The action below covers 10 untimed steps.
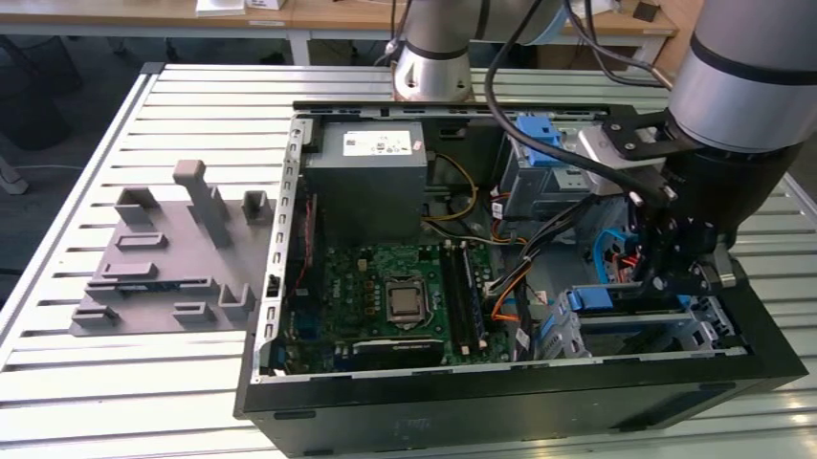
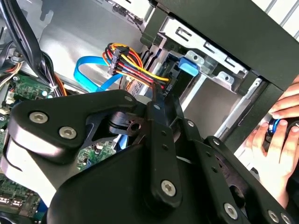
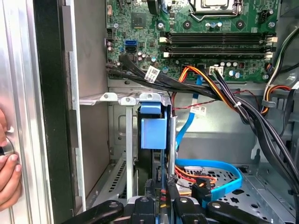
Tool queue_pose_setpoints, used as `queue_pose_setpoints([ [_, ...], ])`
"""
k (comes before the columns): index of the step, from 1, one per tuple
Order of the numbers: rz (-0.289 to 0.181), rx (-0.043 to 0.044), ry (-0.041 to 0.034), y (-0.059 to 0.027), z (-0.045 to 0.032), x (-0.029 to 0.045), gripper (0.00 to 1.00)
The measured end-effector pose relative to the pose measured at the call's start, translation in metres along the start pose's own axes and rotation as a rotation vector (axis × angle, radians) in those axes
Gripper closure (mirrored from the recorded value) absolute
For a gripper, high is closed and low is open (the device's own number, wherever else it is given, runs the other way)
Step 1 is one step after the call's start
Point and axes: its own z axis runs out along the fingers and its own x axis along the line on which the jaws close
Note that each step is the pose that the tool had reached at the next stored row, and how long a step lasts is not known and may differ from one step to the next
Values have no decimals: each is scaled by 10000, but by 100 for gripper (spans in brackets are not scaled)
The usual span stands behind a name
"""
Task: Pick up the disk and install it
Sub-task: 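Insert the first disk wire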
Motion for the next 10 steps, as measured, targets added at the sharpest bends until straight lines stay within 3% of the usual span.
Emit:
queue_pose_setpoints([
  [5,-4,-25,11,-13,-23,-3,78],
  [7,-8,-50,23,-24,-25,-4,89],
  [10,-15,-112,35,-41,-27,-4,89],
])
